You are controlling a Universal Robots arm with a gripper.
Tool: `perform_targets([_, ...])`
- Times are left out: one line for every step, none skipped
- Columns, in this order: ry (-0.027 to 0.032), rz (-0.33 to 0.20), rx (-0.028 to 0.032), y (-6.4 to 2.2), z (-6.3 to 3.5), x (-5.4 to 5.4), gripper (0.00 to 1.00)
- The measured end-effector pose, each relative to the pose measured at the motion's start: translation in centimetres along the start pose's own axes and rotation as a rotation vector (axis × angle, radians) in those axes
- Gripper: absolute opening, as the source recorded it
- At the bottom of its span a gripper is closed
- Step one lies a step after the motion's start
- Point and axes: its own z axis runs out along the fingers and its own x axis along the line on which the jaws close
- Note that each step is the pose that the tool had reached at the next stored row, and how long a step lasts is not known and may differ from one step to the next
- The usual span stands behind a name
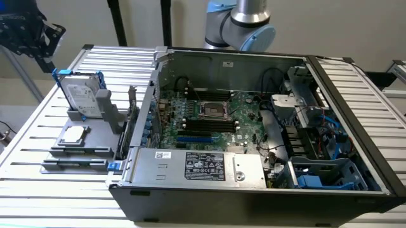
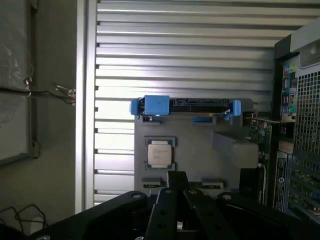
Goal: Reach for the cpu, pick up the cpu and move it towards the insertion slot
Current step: 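Pick up the cpu and move it towards the insertion slot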
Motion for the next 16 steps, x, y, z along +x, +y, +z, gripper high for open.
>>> perform_targets([0.0001,0.0,0.0007,-0.06,0.12,0.0,0.11])
perform_targets([0.0,0.0,0.0017,-0.12,0.25,0.0,0.11])
perform_targets([0.0001,0.0,0.0027,-0.18,0.35,0.1,0.11])
perform_targets([0.0003,0.0,0.0038,-0.25,0.46,0.1,0.11])
perform_targets([0.0005,0.0,0.0052,-0.32,0.57,0.2,0.11])
perform_targets([0.0004,0.0,0.0065,-0.39,0.69,0.4,0.11])
perform_targets([0.0004,0.0,0.0078,-0.44,0.8,0.5,0.11])
perform_targets([0.0004,0.0,0.0092,-0.49,0.91,0.7,0.11])
perform_targets([0.0006,0.0,0.0105,-0.52,1.01,0.9,0.11])
perform_targets([0.0007,0.0,0.0118,-0.55,1.11,1.1,0.11])
perform_targets([0.0009,0.0,0.0131,-0.57,1.21,1.3,0.11])
perform_targets([0.001,0.0,0.0146,-0.59,1.3,1.6,0.11])
perform_targets([0.001,0.0,0.0164,-0.6,1.41,1.9,0.11])
perform_targets([0.001,0.0,0.0183,-0.61,1.51,2.1,0.11])
perform_targets([0.0012,0.0,0.0207,-0.61,1.58,2.3,0.11])
perform_targets([0.0011,0.0,0.0235,-0.61,1.63,2.4,0.11])
